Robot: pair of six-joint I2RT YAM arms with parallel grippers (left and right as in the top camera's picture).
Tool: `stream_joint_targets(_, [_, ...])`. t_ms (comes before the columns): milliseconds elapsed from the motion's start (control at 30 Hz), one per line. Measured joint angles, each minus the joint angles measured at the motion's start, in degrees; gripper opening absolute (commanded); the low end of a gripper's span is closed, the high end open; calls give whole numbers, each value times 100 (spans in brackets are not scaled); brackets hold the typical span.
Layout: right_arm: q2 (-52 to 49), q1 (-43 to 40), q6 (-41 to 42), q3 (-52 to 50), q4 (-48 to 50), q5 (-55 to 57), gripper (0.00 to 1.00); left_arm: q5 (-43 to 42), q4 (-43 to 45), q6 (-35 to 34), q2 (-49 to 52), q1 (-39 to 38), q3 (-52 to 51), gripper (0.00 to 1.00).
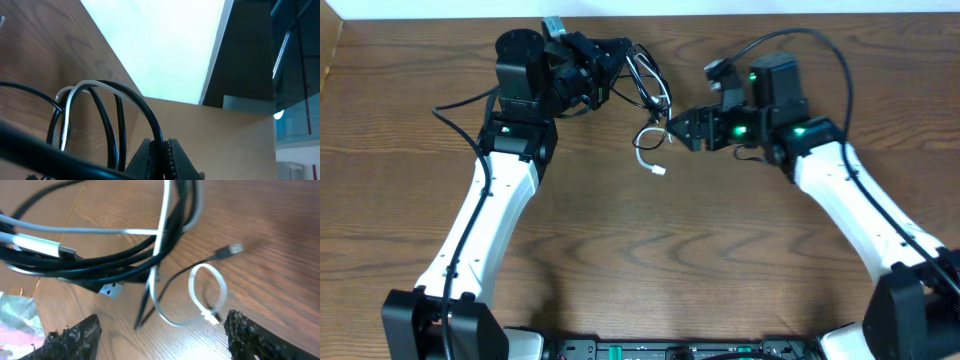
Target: Untangle cables
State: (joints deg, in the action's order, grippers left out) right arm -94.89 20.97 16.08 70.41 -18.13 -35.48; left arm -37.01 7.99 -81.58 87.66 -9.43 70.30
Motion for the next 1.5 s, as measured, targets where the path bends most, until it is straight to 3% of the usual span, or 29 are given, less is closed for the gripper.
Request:
stream_joint_targets(100, [-131, 190, 20, 0, 201, 210, 72, 11, 11, -81, 0, 0, 0, 7])
stream_joint_targets(200, [-289, 444, 120, -2, 422, 726, 61, 13, 83, -109, 0, 0, 0, 8])
stream_joint_targets(367, [-573, 743, 175, -2, 702, 1325, 1, 4, 105, -111, 0, 0, 0, 8])
stream_joint_targets(533, [-699, 717, 219, -4, 511, 1801, 1, -188, 96, 354, 0, 0, 0, 7])
stream_joint_targets(733, [-546, 151, 101, -2, -205, 1950, 1, -782, -188, 2315, 0, -7, 0, 8])
stream_joint_targets(1000, [391, -407, -765, -4, -1016, 1864, 1, -925, -1742, 5069, 0, -9, 0, 8])
stream_joint_targets(1133, [839, -542, -1032, -4, -1213, 1832, 1, -944, -2264, 6067, 0, -9, 2, 7])
stream_joint_targets(1300, [1207, -739, -1316, -7, -1364, 1576, 1, -960, -2809, 6898, 0, -9, 2, 7])
stream_joint_targets(1500, [1427, -841, -1694, -7, -1447, 859, 1, -885, -3108, 7318, 0, -4, -107, 12])
